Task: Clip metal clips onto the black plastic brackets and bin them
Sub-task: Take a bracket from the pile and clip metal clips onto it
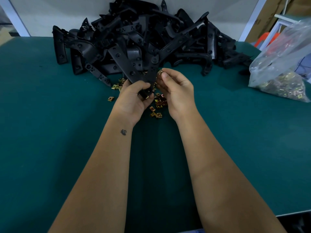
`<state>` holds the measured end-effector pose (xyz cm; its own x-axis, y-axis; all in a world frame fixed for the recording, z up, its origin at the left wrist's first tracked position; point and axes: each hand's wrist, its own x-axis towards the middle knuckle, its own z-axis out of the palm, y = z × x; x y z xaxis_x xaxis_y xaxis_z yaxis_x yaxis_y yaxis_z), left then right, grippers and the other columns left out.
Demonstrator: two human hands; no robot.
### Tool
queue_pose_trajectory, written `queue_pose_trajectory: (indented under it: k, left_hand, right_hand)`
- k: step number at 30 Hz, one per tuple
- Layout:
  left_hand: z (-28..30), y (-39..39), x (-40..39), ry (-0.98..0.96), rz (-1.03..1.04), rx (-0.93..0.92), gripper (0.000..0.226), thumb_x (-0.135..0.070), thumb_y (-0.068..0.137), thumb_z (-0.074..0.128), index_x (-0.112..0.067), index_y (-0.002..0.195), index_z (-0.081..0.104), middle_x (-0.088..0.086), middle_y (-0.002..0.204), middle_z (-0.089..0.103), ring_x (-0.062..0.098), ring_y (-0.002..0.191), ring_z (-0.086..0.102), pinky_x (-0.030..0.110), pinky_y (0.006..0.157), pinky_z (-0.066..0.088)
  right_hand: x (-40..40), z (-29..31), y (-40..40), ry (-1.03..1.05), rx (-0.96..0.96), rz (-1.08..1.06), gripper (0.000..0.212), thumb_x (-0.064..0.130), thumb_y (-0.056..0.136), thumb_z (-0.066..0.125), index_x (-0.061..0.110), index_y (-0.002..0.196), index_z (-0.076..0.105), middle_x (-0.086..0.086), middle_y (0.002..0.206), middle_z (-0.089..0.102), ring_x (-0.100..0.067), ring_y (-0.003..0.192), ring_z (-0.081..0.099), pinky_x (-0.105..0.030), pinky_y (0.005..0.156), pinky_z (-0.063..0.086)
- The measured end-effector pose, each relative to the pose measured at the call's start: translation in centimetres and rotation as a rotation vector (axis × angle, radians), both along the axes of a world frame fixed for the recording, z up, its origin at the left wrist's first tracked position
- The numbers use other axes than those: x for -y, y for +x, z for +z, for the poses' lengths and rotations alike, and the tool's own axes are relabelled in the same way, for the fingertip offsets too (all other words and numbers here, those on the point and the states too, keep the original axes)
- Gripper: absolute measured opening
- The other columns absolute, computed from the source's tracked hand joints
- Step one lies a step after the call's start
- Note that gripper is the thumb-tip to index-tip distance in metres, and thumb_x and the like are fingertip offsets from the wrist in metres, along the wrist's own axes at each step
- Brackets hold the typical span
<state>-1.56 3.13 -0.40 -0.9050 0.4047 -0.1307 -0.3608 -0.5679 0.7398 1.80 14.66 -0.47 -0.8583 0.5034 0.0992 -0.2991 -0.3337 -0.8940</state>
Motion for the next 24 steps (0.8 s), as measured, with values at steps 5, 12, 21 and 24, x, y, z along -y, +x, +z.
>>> queue_pose_trajectory:
  k: [5,12,21,24]
  left_hand:
    - [-0.11,-0.01,-0.02,-0.016,-0.023,-0.012,0.025,0.004,0.089,0.056,-0.016,0.104,0.055,0.001,0.098,0.066,0.014,0.083,0.059,0.025,0.063,0.054]
    - [-0.29,-0.16,-0.05,-0.057,-0.021,-0.057,0.032,0.004,0.088,0.057,-0.017,0.111,0.052,-0.003,0.094,0.069,0.014,0.085,0.061,0.026,0.062,0.053]
    - [-0.45,-0.24,-0.16,-0.103,-0.011,-0.072,0.035,0.003,0.087,0.058,-0.018,0.115,0.053,-0.002,0.098,0.067,0.015,0.089,0.061,0.027,0.063,0.054]
    - [-0.37,-0.25,-0.25,-0.105,0.001,-0.057,0.030,-0.004,0.090,0.063,-0.019,0.115,0.055,-0.004,0.096,0.068,0.012,0.084,0.062,0.026,0.060,0.052]
  right_hand:
    - [-0.12,0.00,-0.04,-0.015,0.012,0.004,0.014,-0.003,0.092,0.061,0.007,0.093,0.070,-0.011,0.092,0.071,-0.021,0.088,0.067,-0.035,0.090,0.056]
    - [-0.13,0.32,0.10,-0.041,0.019,0.008,0.015,-0.005,0.092,0.059,0.007,0.091,0.068,-0.010,0.088,0.069,-0.019,0.081,0.066,-0.032,0.084,0.055]
    - [-0.08,0.37,0.17,-0.018,0.049,0.006,0.015,-0.005,0.090,0.062,0.008,0.089,0.069,-0.012,0.092,0.069,-0.024,0.089,0.064,-0.040,0.094,0.052]
    - [-0.12,0.39,0.17,-0.071,0.031,0.027,0.014,-0.005,0.090,0.062,0.007,0.091,0.067,-0.014,0.094,0.068,-0.025,0.089,0.064,-0.038,0.090,0.053]
